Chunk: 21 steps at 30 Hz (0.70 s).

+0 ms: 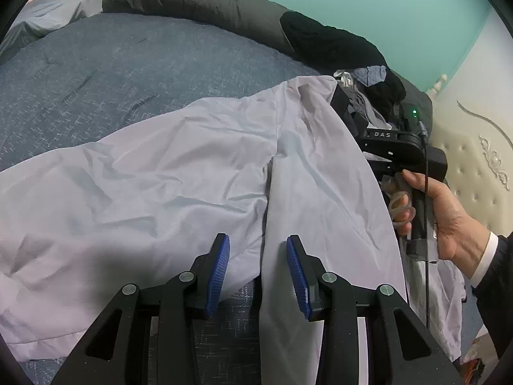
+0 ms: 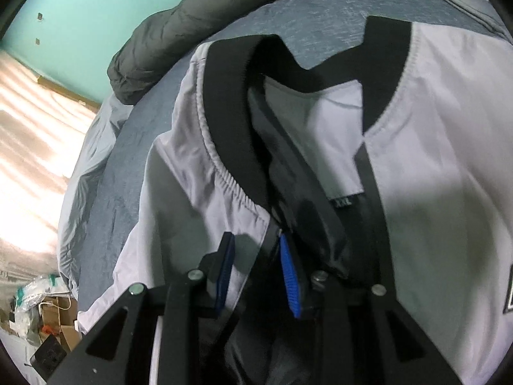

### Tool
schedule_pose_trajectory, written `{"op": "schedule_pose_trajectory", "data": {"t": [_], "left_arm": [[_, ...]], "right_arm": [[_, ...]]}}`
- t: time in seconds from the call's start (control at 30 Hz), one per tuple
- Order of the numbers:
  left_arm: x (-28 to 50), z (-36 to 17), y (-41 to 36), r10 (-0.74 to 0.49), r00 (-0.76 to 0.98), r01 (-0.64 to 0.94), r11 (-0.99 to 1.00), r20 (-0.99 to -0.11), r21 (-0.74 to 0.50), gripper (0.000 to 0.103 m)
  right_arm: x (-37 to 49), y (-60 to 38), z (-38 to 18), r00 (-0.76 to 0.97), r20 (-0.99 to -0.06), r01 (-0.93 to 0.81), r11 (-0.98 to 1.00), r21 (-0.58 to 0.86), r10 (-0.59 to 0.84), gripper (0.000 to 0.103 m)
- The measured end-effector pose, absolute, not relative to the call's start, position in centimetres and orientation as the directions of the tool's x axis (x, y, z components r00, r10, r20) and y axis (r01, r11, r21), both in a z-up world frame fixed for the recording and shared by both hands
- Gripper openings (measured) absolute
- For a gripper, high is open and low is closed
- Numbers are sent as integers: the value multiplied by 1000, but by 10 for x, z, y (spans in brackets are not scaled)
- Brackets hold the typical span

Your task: Fold clothes

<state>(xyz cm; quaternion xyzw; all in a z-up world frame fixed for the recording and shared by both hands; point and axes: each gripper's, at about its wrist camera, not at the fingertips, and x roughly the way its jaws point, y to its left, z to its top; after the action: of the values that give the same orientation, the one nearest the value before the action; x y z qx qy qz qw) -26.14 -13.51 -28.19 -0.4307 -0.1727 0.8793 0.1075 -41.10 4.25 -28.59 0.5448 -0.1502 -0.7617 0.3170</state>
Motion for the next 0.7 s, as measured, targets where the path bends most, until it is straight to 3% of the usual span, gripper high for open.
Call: {"op": "schedule_pose_trajectory", "data": {"t": [0.27, 0.7], "left_arm": [[-261, -282, -135, 344, -608, -42, -914, -715, -404, 40], [-259, -281, -136, 344, -613, -38, -912, -711, -408, 41]], "right_arm": [[-406, 45, -278, -270, -720, 345, -763, 547, -639, 5], [-407, 39, -265, -251, -626, 388, -669, 634, -739, 8]]}}
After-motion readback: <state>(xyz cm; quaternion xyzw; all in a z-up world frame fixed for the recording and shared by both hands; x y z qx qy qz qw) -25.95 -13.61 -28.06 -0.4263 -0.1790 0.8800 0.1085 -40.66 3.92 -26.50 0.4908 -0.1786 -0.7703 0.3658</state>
